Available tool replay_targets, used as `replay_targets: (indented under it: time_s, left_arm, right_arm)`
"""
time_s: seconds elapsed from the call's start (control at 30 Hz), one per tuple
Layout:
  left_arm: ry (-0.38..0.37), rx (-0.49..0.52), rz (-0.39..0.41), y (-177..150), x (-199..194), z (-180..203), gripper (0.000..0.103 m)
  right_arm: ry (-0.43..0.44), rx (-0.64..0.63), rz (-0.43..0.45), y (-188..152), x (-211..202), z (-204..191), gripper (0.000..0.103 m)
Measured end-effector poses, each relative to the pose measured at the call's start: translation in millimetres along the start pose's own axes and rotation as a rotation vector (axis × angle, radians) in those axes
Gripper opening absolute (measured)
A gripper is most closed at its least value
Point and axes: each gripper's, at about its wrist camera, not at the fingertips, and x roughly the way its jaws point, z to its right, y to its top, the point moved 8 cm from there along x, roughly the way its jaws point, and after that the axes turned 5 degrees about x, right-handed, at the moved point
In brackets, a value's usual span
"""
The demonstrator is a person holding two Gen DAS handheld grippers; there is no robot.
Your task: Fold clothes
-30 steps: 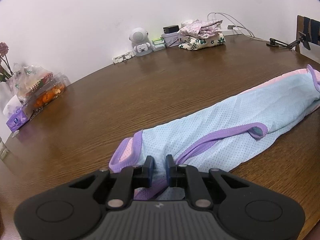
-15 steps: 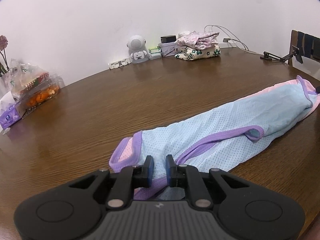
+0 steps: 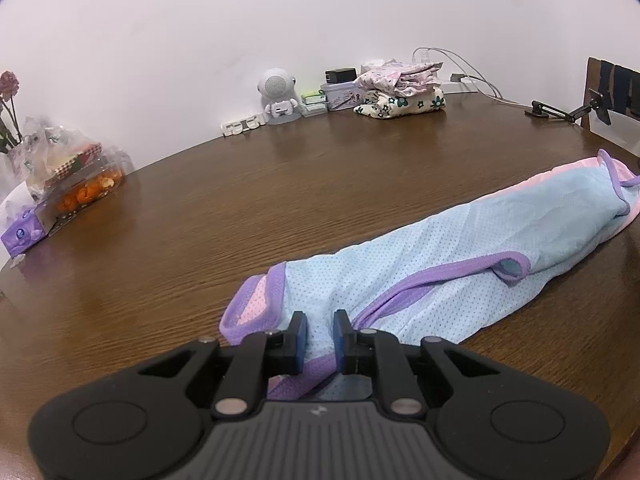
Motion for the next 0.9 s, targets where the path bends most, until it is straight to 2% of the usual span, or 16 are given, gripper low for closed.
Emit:
replay_targets:
  time_s: [0.1, 0.23, 0.27, 0.33, 0.4, 0.5, 0.6, 0.67, 0.7, 0.73, 0.8, 0.9]
  left_arm:
    - [-0.001, -0.004, 0.001, 0, 0, 1, 0.013]
    - [-0.010, -0.005, 0.001, 0, -1, 0, 0.013]
    - [-0.013, -0.006, 0.002, 0, -1, 0, 0.013]
    - [-0.019, -0.008, 0.004, 0, 0, -1, 0.013]
    - [-0.025, -0.009, 0.006, 0, -1, -1, 0.013]
    - [-0.032, -0.009, 0.009, 0, -1, -1, 0.013]
    - [-0.041, -0.013, 0.015, 0, 0, -2, 0.013]
    - [-0.047, -0.016, 0.019, -1, 0, -3, 0.013]
    - [-0.049, -0.018, 0.021, -1, 0, -3, 0.013]
    - [-0.051, -0.020, 0.023, -1, 0, -3, 0.013]
    - [-0.053, -0.022, 0.026, -1, 0, -4, 0.013]
    - [-0.056, -0.026, 0.030, -2, -1, -4, 0.013]
  right_arm:
    - [0.004, -0.006, 0.010, 0, 8, -6, 0.055]
    - [-0.041, -0.031, 0.034, 7, 20, -15, 0.056]
    - [-0.060, -0.053, 0.031, 8, 23, -19, 0.060]
    - [-0.065, -0.084, 0.008, 8, 29, -29, 0.088]
    - [-0.097, -0.120, -0.013, 6, 37, -40, 0.102]
    - [-0.231, -0.170, 0.020, 4, 45, -45, 0.102]
    - [-0.217, -0.185, 0.009, 5, 50, -49, 0.102]
    - [-0.215, -0.174, 0.008, 7, 52, -49, 0.097]
    - [-0.222, -0.182, 0.006, 7, 54, -51, 0.086]
    - [-0.228, -0.191, 0.004, 7, 55, -52, 0.067]
    - [-0.239, -0.192, 0.005, 7, 57, -53, 0.049]
    - [-0.255, -0.194, 0.006, 8, 60, -54, 0.037]
